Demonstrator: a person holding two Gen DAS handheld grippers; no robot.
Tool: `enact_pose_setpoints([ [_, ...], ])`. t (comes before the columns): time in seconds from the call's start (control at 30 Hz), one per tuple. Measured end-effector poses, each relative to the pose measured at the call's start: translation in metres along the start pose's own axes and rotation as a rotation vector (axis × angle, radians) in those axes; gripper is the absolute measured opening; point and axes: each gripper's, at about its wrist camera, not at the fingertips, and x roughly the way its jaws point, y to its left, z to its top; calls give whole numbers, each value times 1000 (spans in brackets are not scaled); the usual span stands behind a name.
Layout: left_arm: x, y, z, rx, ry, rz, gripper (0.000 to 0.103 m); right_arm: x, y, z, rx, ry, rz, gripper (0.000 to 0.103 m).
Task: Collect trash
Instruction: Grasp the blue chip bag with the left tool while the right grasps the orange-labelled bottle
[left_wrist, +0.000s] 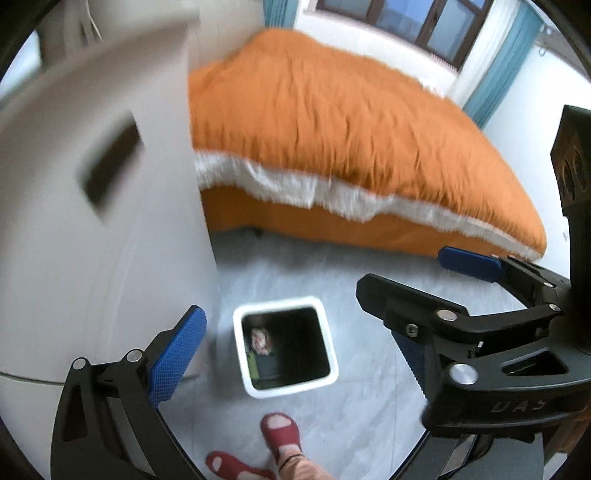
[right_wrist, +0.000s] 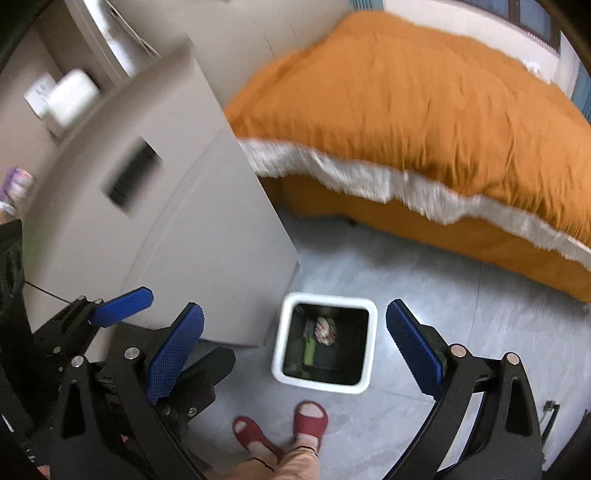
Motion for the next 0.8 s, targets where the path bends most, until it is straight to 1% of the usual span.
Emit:
enact_pose_setpoints([
  [0.07, -32, 0, 12, -2, -48, 23, 98, -27, 14, 12, -16, -47, 27, 98],
  [0.13, -65, 3, 21, -11, -94, 60, 98, -54, 34, 26, -43, -93, 73, 98],
  [0.2, -97, 7, 28, -22, -143, 86, 98, -73, 53, 34, -69, -118, 116, 98],
  [0.23, -116, 11, 30, -27, -173, 115, 98, -81, 64, 38, -88, -128, 137, 98],
  [0.3, -145, 21, 31, -40, -213, 156, 98, -94, 92, 45, -140, -155, 187, 98],
  [0.33, -163, 29, 29, -52, -237, 181, 98, -99, 109, 49, -172, -158, 226, 98],
  [0.4, -190, 45, 24, -77, -269, 239, 98, -103, 135, 50, -218, -157, 278, 98],
  [0.43, -204, 60, 21, -97, -280, 270, 98, -104, 154, 53, -256, -157, 307, 98],
  [0.5, -226, 83, 15, -132, -294, 329, 98, -104, 179, 53, -295, -151, 347, 98],
  [0.53, -239, 98, 9, -157, -300, 375, 98, -102, 196, 55, -313, -137, 380, 98],
  [0.67, -282, 158, -14, -265, -317, 518, 98, -96, 242, 46, -354, -106, 451, 98],
  [0.73, -299, 188, -23, -321, -320, 580, 98, -92, 263, 42, -374, -85, 468, 98],
  [0.8, -309, 209, -30, -349, -322, 624, 98, -84, 282, 36, -396, -51, 477, 98],
])
